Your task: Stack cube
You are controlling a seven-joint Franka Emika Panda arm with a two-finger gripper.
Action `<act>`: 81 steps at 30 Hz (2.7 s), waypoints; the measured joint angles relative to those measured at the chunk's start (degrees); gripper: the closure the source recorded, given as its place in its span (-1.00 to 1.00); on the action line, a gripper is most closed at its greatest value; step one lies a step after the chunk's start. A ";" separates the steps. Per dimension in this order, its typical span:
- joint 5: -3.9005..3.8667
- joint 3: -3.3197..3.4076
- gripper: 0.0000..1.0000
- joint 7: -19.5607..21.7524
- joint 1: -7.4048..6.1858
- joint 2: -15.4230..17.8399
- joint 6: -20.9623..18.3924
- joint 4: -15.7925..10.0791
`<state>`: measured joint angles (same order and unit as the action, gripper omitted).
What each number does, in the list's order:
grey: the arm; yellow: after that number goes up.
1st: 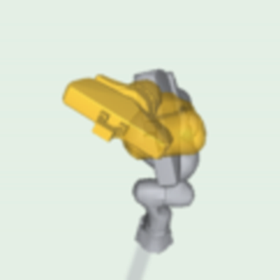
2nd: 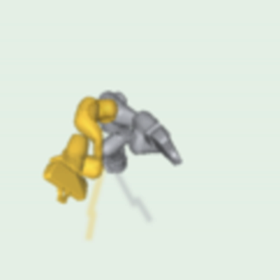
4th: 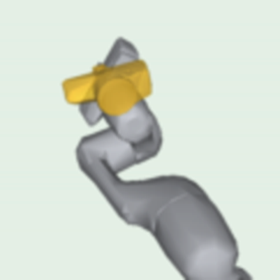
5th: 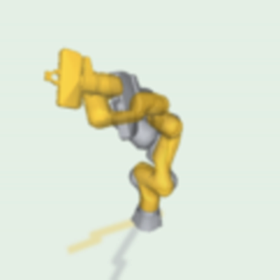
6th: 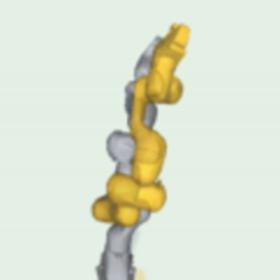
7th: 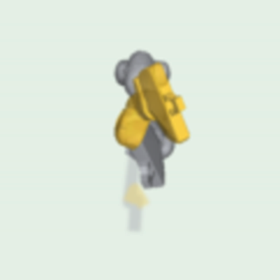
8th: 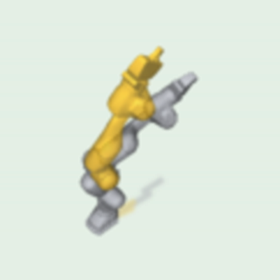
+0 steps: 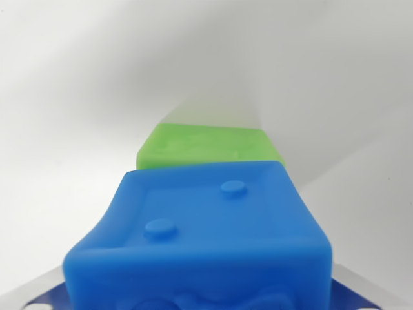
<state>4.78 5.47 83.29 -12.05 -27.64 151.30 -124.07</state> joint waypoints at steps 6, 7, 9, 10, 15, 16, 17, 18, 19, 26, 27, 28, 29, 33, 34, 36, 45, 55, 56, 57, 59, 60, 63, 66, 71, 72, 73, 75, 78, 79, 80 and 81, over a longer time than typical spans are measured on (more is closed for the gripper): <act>0.00 0.00 -1.00 0.00 0.00 0.00 0.01 0.01; 0.00 0.00 -1.00 0.00 0.00 0.00 0.01 0.01; 0.00 0.00 -1.00 0.00 0.00 0.00 0.01 0.02; 0.00 0.00 -1.00 0.00 0.00 0.00 0.01 0.02; 0.00 0.00 -1.00 0.00 0.00 0.00 0.01 0.02; 0.00 -0.01 -1.00 0.00 0.00 0.00 0.01 0.02; 0.00 0.00 -1.00 0.00 0.00 0.00 0.01 0.02; 0.00 -0.01 -1.00 0.00 0.00 0.00 0.01 0.02; 0.00 -0.01 -1.00 0.00 0.00 0.00 0.01 0.02; 0.00 0.00 -1.00 0.00 0.00 0.00 0.01 0.02; 0.00 0.00 -1.00 0.00 0.00 0.00 0.00 0.02; 0.00 0.00 -1.00 0.00 0.00 0.02 -0.01 0.02; 0.00 0.00 -1.00 0.00 0.00 0.03 -0.02 0.02; 0.00 0.02 -1.00 0.00 -0.01 0.46 -0.32 -0.01; 0.00 0.03 -1.00 0.00 -0.01 0.56 -0.39 -0.02; 0.00 0.07 -1.00 0.02 -0.04 0.98 -0.71 -0.07; -0.29 0.43 -1.00 0.22 -0.31 3.81 -3.08 -0.43; -1.04 0.83 -1.00 0.70 -0.55 7.74 -6.83 -0.57; -1.14 0.86 -1.00 0.77 -0.57 8.22 -7.31 -0.57; -1.25 0.89 -1.00 0.83 -0.58 8.70 -7.74 -0.57; -1.45 0.93 -1.00 0.95 -0.60 9.62 -8.63 -0.57; -1.57 0.96 -1.00 1.01 -0.61 10.11 -9.13 -0.56; -1.85 1.00 -1.00 1.17 -0.62 11.32 -10.40 -0.49; -2.14 1.03 -1.00 1.39 -0.63 12.81 -12.09 -0.29; -2.57 1.05 -1.00 1.70 -0.63 15.01 -14.75 0.26; -2.68 1.05 -1.00 1.75 -0.63 15.47 -15.35 0.41; -2.77 1.06 -1.00 1.81 -0.63 15.92 -15.97 0.57; -2.90 1.06 -1.00 1.93 -0.63 16.73 -17.14 0.95; -3.10 1.06 -1.00 2.06 -0.63 17.74 -18.62 1.39; -3.17 1.06 -1.00 2.10 -0.63 18.13 -19.19 1.59; -3.22 1.06 -1.00 2.15 -0.62 18.54 -19.83 1.81; -3.27 1.07 -1.00 2.19 -0.62 18.94 -20.48 2.06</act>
<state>1.52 6.53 85.47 -12.67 -8.70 130.82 -122.01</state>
